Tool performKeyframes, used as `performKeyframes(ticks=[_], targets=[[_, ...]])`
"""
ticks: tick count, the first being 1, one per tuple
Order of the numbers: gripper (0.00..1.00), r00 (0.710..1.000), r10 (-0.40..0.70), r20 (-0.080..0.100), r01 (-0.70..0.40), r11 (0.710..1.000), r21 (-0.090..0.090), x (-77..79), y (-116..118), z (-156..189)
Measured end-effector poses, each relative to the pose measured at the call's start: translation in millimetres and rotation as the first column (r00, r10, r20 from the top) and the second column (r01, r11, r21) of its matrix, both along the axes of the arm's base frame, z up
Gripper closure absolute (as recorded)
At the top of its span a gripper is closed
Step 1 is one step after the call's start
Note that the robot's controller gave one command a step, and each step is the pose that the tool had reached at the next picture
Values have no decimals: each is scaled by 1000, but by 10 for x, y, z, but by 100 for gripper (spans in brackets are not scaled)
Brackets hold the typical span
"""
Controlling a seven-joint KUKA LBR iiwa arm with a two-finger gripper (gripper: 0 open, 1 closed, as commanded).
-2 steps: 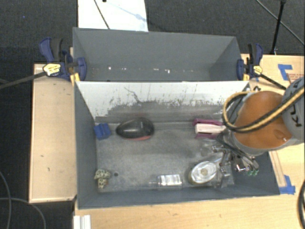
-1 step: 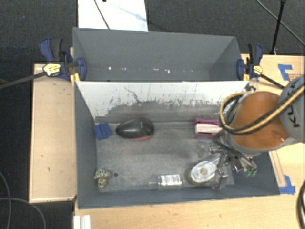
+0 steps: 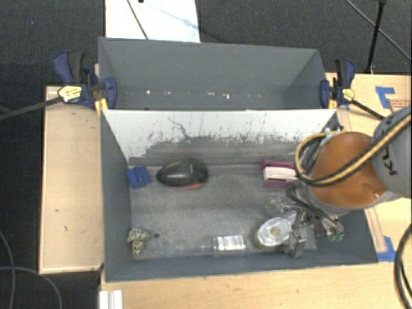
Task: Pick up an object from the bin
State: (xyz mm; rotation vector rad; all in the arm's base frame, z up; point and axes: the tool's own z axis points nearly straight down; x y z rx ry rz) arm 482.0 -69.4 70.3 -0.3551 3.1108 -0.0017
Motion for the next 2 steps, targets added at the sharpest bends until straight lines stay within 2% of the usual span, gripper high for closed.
performKeyframes(ticks=[1, 2], targets=[[0, 989, -151, -1, 151, 989, 1, -21, 109, 14], [100, 989, -148, -6, 148, 989, 1, -42, 110, 3]])
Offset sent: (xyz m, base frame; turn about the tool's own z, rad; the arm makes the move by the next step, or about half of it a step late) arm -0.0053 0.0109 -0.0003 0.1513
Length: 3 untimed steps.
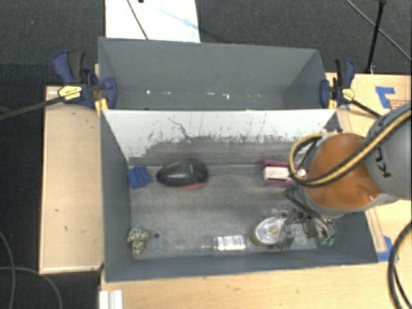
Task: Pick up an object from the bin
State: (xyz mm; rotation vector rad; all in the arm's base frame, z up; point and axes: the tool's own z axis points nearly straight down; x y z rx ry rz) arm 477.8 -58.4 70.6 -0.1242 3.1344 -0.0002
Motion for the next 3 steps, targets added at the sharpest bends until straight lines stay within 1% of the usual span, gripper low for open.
performKeyframes(ticks=[1, 2, 3], targets=[[100, 1000, 3, 0, -3, 1000, 0, 11, 1, 270], [100, 1000, 5, 1, -5, 1000, 0, 21, 0, 384], [100, 1000, 6, 1, -6, 1000, -1, 35, 0, 617]])
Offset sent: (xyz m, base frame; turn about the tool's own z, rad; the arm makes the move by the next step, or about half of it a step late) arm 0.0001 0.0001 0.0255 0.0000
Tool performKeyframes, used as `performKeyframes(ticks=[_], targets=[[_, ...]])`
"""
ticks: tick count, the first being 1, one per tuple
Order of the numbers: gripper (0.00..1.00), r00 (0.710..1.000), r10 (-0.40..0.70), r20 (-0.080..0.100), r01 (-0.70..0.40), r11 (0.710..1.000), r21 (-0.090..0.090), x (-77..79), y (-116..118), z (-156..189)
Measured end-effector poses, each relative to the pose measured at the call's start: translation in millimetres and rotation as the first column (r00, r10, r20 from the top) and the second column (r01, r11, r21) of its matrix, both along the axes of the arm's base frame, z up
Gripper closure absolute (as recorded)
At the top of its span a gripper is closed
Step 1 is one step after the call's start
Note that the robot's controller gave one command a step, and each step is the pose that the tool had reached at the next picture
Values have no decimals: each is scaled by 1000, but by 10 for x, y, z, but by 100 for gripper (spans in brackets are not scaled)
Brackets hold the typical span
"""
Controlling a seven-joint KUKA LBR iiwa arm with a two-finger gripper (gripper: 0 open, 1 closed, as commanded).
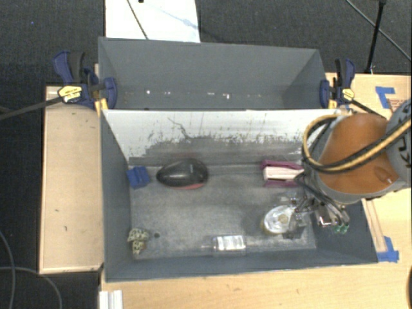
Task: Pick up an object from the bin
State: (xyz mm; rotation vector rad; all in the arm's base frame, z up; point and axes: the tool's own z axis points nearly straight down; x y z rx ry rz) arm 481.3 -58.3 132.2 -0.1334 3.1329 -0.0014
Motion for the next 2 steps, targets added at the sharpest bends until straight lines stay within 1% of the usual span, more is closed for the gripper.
performKeyframes(ticks=[1, 2], targets=[[100, 1000, 1, 0, -1, 1000, 0, 11, 0, 154], [100, 1000, -2, 2, 2, 1000, -1, 28, -3, 645]])
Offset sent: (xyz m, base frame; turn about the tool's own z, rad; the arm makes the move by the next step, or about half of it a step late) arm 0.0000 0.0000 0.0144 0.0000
